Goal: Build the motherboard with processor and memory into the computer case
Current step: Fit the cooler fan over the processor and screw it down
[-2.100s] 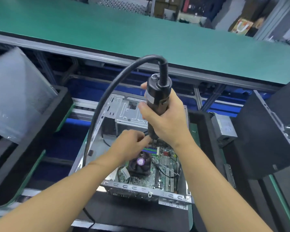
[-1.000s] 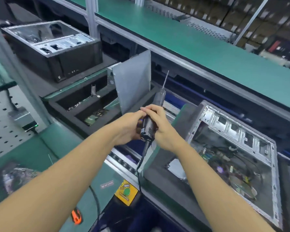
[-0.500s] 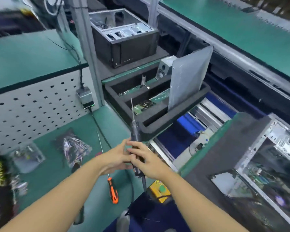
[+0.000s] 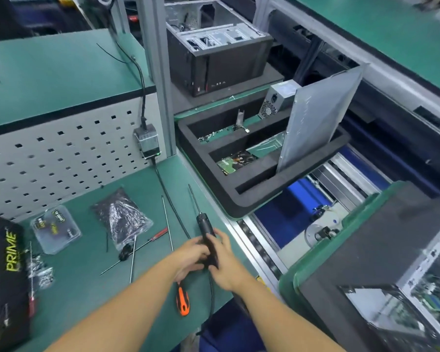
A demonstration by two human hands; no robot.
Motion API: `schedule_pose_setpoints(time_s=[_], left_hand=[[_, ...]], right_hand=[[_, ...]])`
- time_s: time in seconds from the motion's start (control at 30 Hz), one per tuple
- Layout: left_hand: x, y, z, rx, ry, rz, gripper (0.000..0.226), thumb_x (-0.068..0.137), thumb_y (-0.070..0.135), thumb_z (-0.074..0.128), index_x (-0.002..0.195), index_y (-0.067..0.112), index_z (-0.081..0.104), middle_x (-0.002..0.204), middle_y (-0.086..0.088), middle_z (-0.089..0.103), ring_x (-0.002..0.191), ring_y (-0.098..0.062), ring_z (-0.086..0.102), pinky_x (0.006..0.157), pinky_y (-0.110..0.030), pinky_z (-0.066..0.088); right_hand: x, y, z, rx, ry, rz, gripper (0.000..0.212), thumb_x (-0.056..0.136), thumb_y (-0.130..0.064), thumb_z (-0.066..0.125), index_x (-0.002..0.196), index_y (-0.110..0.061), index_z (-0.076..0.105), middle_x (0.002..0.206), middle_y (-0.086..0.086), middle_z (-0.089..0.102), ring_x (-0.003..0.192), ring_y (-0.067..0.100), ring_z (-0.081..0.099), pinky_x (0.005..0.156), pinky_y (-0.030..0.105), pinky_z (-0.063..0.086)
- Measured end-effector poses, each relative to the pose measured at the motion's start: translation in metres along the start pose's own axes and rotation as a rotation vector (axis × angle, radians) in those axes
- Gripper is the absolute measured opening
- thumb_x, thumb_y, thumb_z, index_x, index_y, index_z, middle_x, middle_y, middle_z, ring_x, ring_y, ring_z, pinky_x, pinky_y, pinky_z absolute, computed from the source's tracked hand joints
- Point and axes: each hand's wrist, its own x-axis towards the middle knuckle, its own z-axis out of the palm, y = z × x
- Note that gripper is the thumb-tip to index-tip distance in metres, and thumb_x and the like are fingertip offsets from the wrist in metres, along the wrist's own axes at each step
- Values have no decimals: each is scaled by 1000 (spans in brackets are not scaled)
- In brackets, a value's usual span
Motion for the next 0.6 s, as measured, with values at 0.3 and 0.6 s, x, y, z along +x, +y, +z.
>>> schedule_pose_setpoints(time_s=[0.3,0.6], left_hand=[[42,-12,5,318,323,71,45,90,5,52,134,12,45,117,-3,59,101,-16,54,82,-18,43],[39,-1,9,842,487,383,20,89,13,52,108,20,56,110,1,52,104,-18,54,95,-34,44]], right_hand=[[24,23,9,38,-31,47,89,92,-4,64,161,-23,11,167,-14,-1,153,12,16,125,33,20],[16,16,8,-188,103,232,58,93,-34,66,141,-15,40,141,9,49,129,32,46,105,47,42]])
